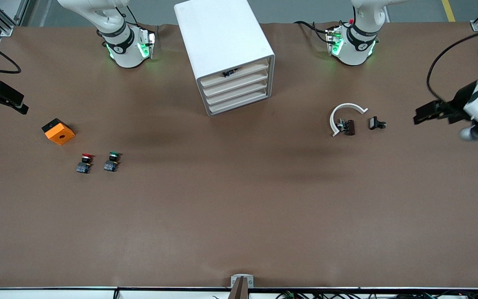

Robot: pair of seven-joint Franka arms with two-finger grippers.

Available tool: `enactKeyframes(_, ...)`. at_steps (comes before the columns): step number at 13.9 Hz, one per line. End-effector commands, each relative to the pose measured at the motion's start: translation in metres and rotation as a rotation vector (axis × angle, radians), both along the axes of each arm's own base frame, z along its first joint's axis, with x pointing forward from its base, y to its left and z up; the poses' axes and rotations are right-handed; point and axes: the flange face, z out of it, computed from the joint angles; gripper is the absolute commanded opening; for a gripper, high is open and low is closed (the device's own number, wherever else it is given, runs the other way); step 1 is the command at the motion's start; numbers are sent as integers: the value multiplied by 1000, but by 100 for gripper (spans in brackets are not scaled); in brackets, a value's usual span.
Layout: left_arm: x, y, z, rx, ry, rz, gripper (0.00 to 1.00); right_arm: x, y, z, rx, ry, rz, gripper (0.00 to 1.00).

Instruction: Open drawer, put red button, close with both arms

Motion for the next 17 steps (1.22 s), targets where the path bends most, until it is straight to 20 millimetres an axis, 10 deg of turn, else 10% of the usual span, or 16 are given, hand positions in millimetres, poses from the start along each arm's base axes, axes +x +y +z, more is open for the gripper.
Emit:
enactKeyframes(1, 39, -38, -34, -36, 40, 34, 100, 3, -2, -18, -17, 81, -3, 100)
enactKeyframes(8, 57, -188, -123, -58, 107, 544, 100, 31, -52, -149, -56, 260, -60, 100)
enactKeyframes(17, 30, -301, -176, 6, 354, 1279, 100, 25, -92, -299, -63, 176, -17, 100)
